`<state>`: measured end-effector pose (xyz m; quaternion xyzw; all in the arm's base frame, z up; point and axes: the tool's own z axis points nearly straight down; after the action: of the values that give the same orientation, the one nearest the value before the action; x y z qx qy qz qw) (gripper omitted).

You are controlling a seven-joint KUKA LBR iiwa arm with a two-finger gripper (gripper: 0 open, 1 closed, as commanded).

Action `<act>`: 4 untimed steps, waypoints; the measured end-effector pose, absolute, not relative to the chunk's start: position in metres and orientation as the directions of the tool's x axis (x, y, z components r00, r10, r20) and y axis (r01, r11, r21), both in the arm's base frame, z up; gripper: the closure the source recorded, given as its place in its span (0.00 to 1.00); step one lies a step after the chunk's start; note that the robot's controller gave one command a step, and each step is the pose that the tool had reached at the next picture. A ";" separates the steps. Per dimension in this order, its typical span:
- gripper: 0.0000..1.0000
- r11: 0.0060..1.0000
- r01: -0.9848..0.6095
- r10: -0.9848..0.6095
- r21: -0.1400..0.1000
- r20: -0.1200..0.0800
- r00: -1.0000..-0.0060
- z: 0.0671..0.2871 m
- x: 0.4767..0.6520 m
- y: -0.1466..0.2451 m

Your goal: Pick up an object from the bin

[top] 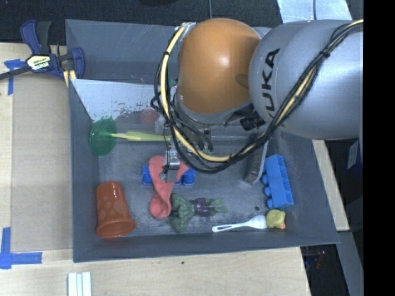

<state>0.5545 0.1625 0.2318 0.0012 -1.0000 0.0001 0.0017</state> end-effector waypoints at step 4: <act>1.00 0.991 0.135 0.135 0.009 -0.016 -0.991 0.079 0.556 0.126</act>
Offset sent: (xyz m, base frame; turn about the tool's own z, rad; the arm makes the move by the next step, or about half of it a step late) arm -0.0079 -0.0891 -0.1618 -0.0239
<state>0.5556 0.1259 0.0788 -0.0679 -0.9977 -0.0038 -0.0081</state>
